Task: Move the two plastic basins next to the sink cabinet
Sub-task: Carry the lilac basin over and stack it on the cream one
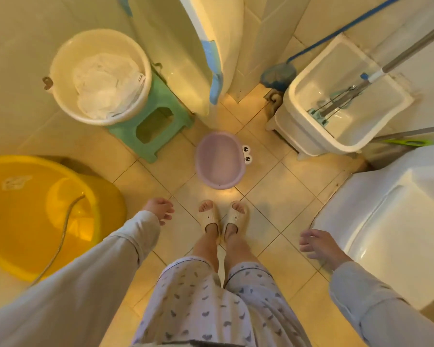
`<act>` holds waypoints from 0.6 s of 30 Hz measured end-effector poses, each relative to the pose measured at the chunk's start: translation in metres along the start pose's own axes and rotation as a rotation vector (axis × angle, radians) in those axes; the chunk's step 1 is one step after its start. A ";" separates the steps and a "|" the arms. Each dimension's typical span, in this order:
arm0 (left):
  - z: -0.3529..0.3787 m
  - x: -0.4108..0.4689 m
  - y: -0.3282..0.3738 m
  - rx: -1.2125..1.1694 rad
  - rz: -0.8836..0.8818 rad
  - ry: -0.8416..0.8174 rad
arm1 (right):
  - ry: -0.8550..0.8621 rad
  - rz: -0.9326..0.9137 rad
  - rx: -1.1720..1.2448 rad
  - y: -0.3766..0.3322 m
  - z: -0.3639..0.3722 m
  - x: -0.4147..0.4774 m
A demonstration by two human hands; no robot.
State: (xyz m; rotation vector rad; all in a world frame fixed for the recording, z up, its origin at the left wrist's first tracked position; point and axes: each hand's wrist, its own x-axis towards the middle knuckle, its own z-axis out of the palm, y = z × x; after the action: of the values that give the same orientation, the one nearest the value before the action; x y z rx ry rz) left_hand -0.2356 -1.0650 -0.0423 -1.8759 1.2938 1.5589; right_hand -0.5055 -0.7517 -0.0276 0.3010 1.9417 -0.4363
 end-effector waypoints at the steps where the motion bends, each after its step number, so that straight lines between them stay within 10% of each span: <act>1: 0.004 0.010 0.002 0.003 -0.008 -0.009 | -0.009 0.013 -0.014 -0.003 0.004 0.009; 18: 0.128 0.378 0.030 0.102 -0.006 0.078 | -0.048 0.038 -0.012 -0.102 0.170 0.372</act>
State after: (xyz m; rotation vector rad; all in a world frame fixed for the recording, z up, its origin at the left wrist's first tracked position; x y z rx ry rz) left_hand -0.3470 -1.1355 -0.4198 -1.8922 1.3721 1.4021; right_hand -0.5534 -0.9138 -0.4133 0.3166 1.8881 -0.4035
